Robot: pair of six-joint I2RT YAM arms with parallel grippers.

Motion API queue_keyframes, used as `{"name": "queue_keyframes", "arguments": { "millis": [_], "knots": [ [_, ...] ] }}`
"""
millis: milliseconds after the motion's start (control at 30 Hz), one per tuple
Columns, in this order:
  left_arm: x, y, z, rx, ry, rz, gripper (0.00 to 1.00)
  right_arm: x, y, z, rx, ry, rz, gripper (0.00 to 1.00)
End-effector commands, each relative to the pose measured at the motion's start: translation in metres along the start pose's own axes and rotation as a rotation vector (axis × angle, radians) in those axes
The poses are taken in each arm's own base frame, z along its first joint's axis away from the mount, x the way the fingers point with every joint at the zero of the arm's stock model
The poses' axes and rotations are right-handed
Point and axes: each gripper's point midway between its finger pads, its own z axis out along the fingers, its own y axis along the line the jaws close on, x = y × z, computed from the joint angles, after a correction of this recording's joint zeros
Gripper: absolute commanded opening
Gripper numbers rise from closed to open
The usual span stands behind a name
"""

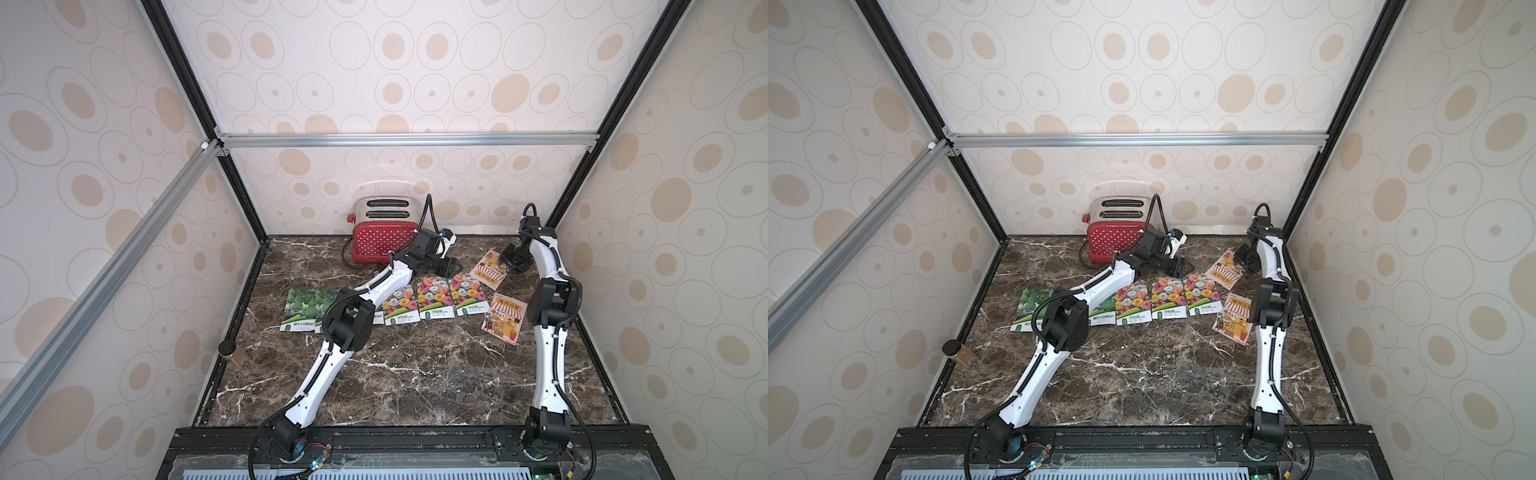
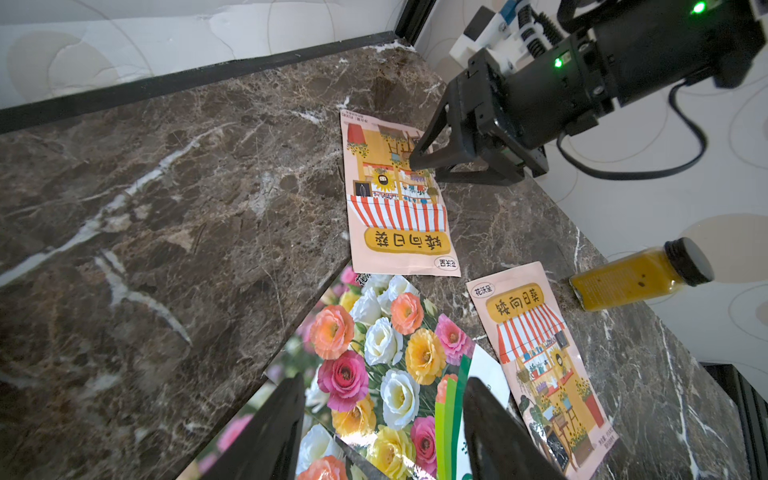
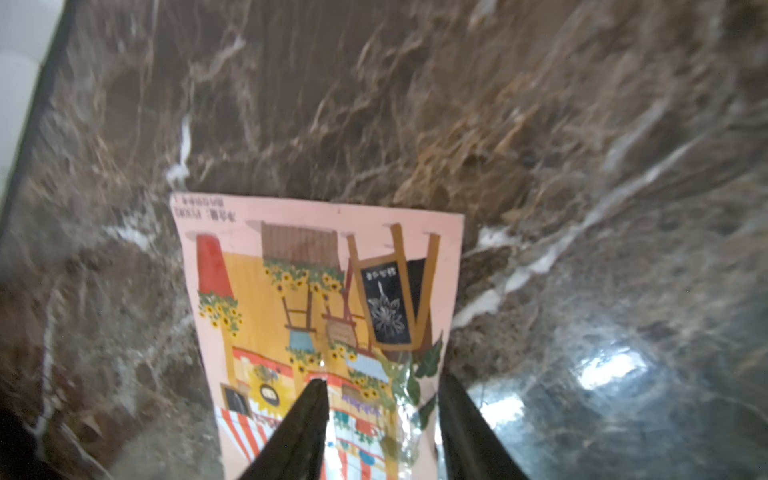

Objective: Arrange the seed packets in a row
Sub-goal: Pick up the seed packet from the center of the board.

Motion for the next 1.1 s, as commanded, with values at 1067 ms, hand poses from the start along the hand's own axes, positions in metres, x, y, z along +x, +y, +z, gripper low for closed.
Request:
{"name": "queue_keyframes", "arguments": {
  "millis": [1067],
  "knots": [
    [-0.023, -0.013, -0.017, 0.057, -0.053, -0.018, 0.58, 0.050, -0.048, -0.087, 0.022, -0.015, 0.123, 0.00]
  ]
}}
